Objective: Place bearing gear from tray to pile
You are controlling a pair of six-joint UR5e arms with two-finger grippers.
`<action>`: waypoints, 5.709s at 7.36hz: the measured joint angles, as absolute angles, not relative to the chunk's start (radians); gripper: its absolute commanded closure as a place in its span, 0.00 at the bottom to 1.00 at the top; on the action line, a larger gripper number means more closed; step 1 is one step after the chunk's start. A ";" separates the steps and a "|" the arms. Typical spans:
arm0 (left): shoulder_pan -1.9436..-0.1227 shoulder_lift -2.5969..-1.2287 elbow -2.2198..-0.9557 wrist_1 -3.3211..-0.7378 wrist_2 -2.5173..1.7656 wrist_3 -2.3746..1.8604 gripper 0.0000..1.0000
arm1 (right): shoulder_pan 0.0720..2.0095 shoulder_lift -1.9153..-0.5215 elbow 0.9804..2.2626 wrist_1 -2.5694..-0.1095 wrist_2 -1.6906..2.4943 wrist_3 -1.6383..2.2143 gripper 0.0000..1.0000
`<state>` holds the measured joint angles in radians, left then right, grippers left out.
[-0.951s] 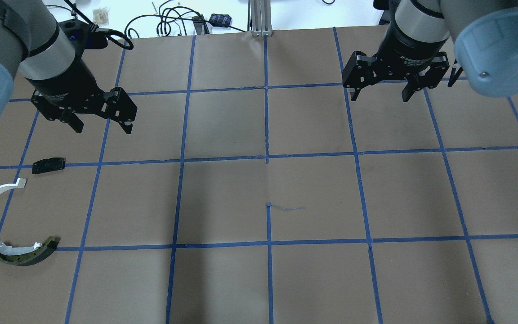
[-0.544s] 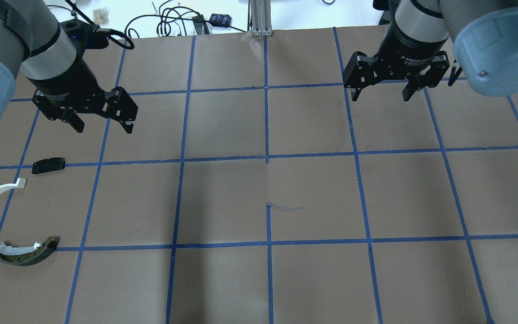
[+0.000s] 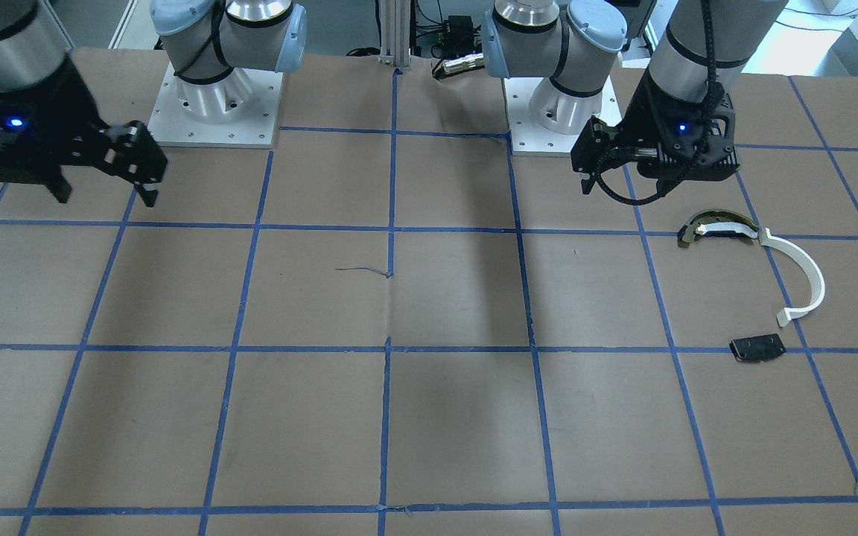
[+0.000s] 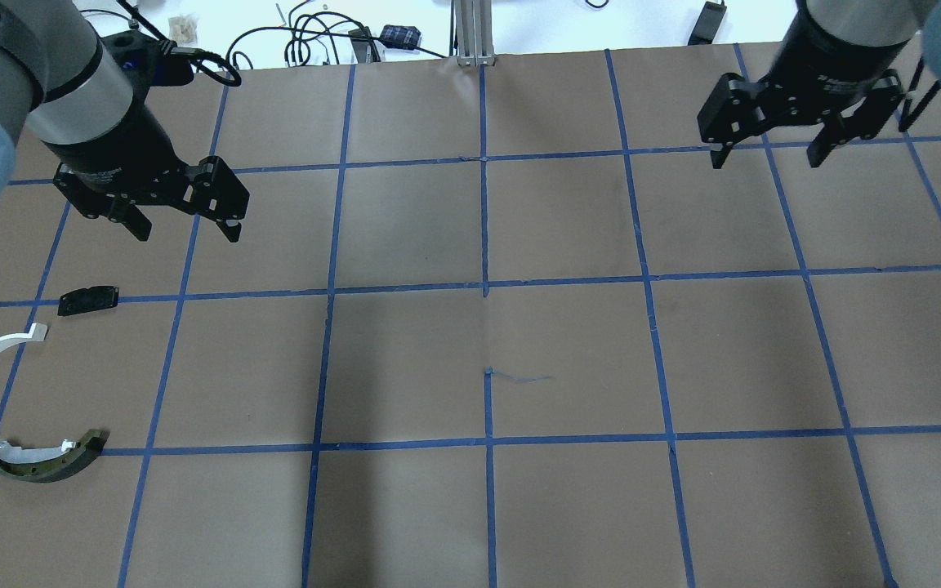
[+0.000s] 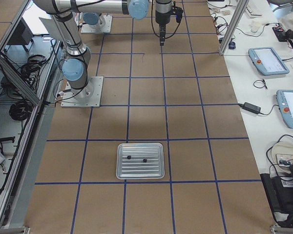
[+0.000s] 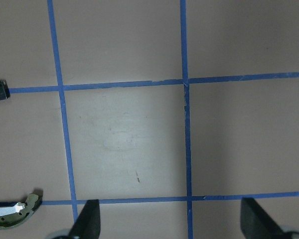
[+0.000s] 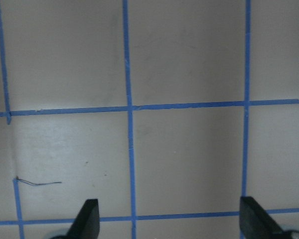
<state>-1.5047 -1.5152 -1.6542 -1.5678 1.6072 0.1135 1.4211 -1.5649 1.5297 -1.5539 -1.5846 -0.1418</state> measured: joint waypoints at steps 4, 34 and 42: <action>-1.553 -1.524 -1.655 -1.573 1.618 0.108 0.00 | 0.970 -1.554 1.529 -1.517 -1.597 -0.707 0.10; -1.558 -1.515 -1.695 -1.546 1.661 0.116 0.00 | 1.048 -1.826 1.841 -1.617 -1.578 -0.464 0.98; -1.547 -1.514 -1.690 -1.539 1.662 0.117 0.00 | 1.905 -1.288 1.576 -1.892 -1.571 0.423 0.85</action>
